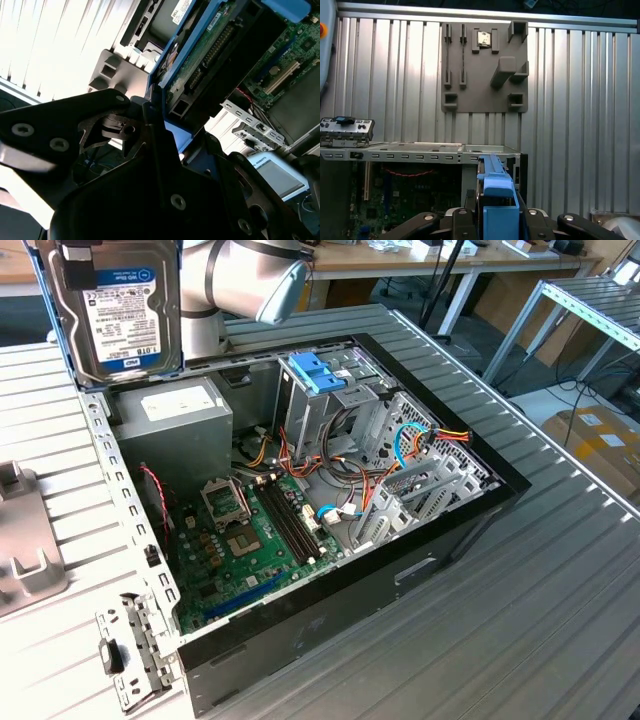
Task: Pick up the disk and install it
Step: 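Pick up the disk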
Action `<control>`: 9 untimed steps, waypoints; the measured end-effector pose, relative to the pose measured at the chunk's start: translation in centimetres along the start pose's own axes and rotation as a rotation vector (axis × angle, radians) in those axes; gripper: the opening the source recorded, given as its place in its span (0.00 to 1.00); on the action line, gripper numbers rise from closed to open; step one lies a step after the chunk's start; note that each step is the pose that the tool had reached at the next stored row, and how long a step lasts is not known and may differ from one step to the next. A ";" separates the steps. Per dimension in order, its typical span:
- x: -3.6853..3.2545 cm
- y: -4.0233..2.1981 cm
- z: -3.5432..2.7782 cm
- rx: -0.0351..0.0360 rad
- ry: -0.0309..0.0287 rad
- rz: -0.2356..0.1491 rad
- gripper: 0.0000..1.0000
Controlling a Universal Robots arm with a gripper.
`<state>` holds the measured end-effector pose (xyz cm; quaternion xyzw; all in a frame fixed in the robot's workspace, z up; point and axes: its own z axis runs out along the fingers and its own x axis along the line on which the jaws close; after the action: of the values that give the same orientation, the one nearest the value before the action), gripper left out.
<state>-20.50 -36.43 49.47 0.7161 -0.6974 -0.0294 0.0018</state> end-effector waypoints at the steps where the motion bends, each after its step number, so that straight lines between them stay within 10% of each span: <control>1: 0.02 -0.03 0.00 0.0000 0.0000 0.000 0.37; 9: 0.23 -0.35 -0.01 0.0000 0.0000 0.000 0.37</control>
<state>-20.14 -36.66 49.45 0.7161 -0.6974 -0.0294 0.0018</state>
